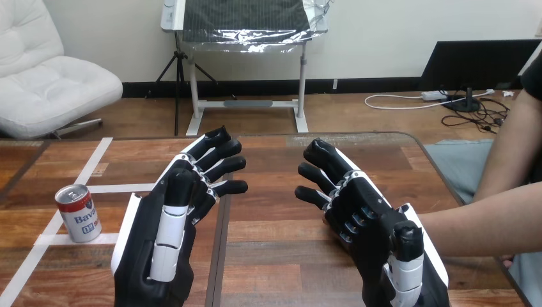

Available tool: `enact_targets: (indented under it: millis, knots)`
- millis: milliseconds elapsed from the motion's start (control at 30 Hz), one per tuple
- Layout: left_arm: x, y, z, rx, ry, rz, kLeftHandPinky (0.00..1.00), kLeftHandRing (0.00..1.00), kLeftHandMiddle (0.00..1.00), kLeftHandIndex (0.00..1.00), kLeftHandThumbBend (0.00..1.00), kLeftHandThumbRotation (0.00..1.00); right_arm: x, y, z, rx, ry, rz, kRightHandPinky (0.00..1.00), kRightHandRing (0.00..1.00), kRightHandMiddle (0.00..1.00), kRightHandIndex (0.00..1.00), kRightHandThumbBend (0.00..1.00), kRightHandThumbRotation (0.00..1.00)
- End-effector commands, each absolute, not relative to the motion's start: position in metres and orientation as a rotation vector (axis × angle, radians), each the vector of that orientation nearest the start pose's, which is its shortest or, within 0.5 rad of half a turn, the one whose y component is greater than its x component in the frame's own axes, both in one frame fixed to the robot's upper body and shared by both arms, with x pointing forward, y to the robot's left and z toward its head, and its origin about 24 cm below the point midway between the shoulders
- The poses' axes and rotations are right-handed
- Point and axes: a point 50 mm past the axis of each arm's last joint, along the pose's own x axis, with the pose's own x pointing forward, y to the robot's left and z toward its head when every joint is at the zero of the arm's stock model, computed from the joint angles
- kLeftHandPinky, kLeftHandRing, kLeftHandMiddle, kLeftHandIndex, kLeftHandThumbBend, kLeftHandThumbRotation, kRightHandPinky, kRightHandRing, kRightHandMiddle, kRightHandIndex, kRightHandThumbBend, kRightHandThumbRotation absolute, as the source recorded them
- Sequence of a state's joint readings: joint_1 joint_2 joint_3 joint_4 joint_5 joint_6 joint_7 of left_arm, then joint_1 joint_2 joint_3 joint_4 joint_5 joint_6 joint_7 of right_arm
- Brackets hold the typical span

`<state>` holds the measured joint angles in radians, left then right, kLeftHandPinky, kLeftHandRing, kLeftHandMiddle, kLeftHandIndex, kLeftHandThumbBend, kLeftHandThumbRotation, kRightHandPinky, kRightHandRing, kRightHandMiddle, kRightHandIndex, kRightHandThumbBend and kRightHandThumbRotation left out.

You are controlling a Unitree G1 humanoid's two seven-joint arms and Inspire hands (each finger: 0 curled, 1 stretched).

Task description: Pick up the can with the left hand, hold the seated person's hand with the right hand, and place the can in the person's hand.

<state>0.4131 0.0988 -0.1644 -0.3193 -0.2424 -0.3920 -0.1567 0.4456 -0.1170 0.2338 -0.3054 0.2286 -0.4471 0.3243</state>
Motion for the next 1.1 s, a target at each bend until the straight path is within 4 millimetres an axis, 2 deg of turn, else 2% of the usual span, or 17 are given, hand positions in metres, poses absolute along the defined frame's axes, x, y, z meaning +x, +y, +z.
enact_targets:
  millis: [0, 500, 1067]
  knots:
    - [0.173, 0.142, 0.084, -0.202, -0.390, -0.182, 0.67, 0.77, 0.79, 0.79, 0.67, 0.91, 0.160, -0.123, 0.081, 0.160, -0.402, 0.404, 0.86, 0.92, 0.93, 0.91, 0.95, 1.00]
    - [0.174, 0.142, 0.083, -0.194, -0.385, -0.181, 0.66, 0.77, 0.79, 0.79, 0.67, 0.91, 0.161, -0.123, 0.081, 0.160, -0.404, 0.401, 0.86, 0.92, 0.93, 0.91, 0.95, 1.00]
    - [0.184, 0.153, 0.089, -0.091, -0.419, -0.170, 0.73, 0.82, 0.82, 0.80, 0.70, 0.91, 0.162, -0.122, 0.080, 0.159, -0.400, 0.402, 0.86, 0.93, 0.93, 0.91, 0.96, 1.00]
